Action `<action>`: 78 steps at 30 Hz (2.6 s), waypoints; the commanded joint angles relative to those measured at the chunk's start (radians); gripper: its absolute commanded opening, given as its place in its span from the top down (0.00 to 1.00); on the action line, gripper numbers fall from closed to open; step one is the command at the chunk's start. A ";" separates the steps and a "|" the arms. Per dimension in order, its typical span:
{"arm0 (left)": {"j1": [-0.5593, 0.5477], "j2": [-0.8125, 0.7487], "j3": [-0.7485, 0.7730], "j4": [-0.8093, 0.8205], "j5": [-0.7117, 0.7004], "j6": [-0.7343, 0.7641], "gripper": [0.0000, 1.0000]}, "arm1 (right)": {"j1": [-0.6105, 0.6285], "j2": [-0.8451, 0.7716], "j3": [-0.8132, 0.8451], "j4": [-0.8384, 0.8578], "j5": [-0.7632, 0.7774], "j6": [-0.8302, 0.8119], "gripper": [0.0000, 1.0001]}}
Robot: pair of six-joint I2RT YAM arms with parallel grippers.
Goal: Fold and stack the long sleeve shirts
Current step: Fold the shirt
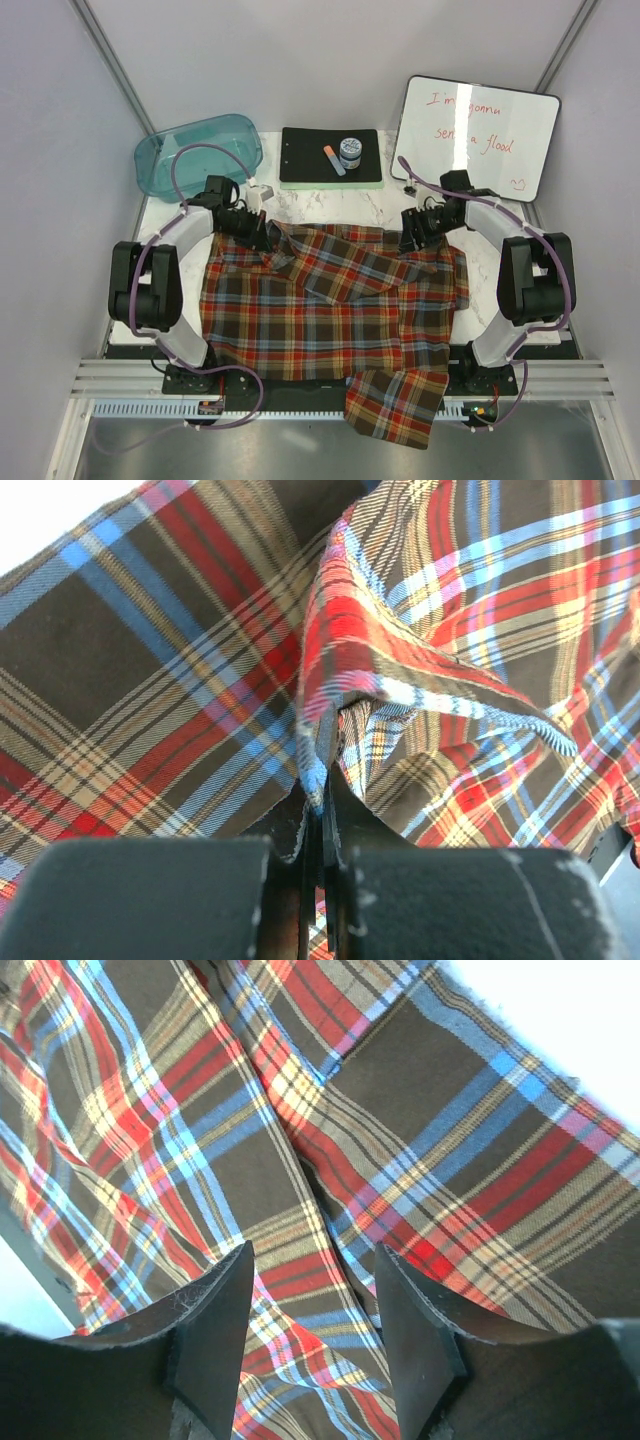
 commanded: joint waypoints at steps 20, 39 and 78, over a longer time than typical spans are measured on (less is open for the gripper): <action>0.127 -0.048 0.103 -0.077 -0.085 0.119 0.52 | 0.022 -0.046 0.086 -0.118 0.112 -0.120 0.57; -0.083 0.228 0.092 -0.004 -0.426 0.152 0.77 | 0.084 0.243 0.103 0.006 0.455 -0.151 0.66; -0.089 -0.390 -0.216 -0.389 -0.059 0.579 0.34 | 0.247 -0.633 -0.395 -0.615 0.333 -1.131 0.33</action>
